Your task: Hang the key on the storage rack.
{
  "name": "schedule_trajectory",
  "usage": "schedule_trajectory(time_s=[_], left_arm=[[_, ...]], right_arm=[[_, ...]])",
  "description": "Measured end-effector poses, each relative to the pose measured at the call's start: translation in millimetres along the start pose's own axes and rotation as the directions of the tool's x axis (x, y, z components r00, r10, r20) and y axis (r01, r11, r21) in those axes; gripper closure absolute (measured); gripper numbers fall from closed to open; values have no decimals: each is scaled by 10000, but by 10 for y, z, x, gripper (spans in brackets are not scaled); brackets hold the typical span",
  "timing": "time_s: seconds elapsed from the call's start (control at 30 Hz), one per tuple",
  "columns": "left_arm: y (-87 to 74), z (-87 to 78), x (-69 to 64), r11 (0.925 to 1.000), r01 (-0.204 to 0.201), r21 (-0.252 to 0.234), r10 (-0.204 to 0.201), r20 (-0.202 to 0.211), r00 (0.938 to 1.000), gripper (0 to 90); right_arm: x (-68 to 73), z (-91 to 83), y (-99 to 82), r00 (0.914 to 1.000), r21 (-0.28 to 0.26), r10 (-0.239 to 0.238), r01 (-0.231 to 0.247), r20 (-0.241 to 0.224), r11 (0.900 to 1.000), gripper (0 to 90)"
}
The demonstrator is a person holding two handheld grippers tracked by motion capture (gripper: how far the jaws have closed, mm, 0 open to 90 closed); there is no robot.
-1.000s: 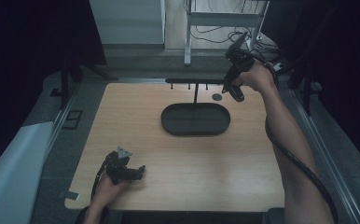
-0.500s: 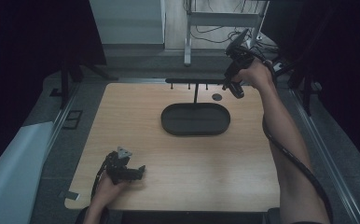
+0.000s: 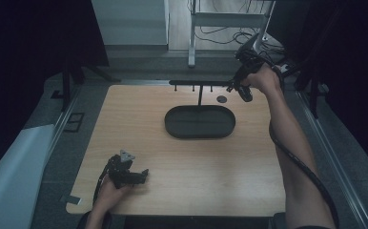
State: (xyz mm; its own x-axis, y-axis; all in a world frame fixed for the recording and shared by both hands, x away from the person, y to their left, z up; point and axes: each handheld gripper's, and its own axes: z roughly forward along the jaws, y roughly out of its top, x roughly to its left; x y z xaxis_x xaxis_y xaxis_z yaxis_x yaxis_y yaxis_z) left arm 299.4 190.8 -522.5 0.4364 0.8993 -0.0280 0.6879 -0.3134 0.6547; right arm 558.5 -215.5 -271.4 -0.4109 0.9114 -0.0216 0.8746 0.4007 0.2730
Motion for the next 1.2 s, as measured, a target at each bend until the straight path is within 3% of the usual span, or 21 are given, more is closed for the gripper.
schedule_trajectory(time_s=[1.2], left_arm=[[0,2,0,10000,0,-34,0,-14,10000,0]], right_arm=[[-230,678,-205,9979,-157,523,-517,390,9985,488]])
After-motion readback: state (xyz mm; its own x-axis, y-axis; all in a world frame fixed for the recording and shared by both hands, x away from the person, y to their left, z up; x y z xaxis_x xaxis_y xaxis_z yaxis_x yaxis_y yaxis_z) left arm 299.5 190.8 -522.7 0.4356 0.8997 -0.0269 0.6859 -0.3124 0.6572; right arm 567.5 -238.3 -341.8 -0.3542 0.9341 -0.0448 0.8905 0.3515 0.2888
